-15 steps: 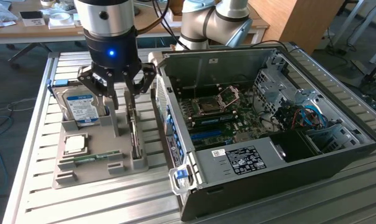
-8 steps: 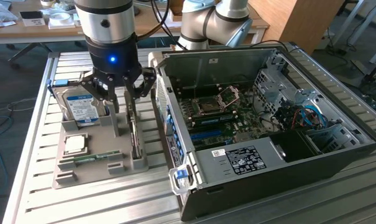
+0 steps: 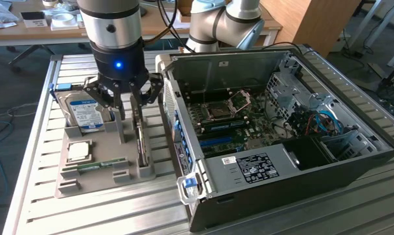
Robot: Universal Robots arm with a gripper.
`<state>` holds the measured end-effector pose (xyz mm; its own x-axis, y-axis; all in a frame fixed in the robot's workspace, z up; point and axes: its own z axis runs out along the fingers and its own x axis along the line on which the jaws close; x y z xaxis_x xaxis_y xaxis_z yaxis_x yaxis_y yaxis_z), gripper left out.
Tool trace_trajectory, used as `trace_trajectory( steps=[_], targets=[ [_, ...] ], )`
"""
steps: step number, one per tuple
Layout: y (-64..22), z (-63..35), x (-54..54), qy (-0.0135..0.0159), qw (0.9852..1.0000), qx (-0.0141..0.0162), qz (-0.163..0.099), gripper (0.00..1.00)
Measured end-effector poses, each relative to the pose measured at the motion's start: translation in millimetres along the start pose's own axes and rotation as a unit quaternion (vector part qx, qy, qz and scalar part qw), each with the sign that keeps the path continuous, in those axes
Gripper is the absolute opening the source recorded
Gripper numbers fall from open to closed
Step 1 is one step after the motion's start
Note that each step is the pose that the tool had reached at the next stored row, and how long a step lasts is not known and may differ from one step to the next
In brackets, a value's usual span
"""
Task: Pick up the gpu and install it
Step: 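Pick up the gpu and move the gpu toward the slot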
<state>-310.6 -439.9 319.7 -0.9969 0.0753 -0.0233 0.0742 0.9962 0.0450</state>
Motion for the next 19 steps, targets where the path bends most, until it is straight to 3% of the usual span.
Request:
trace_trajectory(
  steps=[10, 19],
  targets=[
    [-0.8, 16.7, 0.4, 0.0000, 1.0000, 0.0000, 0.000, 0.42],
    [-0.6, 19.4, -3.6, 0.0000, 1.0000, 0.0000, 0.000, 0.42]
  ],
)
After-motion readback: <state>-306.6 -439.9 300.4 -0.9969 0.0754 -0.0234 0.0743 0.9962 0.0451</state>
